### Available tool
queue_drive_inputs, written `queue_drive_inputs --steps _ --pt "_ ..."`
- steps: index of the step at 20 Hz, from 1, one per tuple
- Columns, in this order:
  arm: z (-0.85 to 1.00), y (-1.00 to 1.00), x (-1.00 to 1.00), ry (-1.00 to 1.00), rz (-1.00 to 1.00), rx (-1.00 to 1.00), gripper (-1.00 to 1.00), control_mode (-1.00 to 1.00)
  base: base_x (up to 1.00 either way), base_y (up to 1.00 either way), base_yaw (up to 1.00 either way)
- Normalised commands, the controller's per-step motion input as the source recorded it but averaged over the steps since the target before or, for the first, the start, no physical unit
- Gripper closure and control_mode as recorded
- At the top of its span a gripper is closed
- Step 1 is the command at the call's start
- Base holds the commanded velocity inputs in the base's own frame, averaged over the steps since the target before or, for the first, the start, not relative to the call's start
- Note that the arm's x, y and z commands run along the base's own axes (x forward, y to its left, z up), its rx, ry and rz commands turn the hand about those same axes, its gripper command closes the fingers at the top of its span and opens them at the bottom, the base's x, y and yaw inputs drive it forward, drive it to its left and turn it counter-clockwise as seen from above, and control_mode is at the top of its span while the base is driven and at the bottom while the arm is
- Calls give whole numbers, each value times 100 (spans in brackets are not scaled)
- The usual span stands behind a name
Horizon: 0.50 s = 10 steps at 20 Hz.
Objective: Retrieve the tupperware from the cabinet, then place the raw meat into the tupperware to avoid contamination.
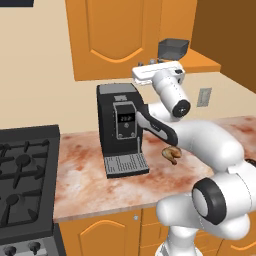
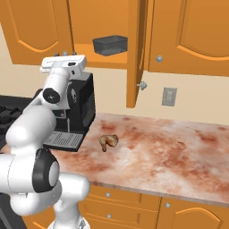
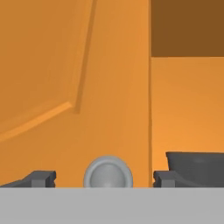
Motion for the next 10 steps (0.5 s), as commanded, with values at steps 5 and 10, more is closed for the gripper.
queue_drive_inputs --steps 5,10 --pt "6 -36 1 4 0 0 100 -100 0 0 0" --pt "2 -27 -15 6 0 0 100 -100 0 0 0"
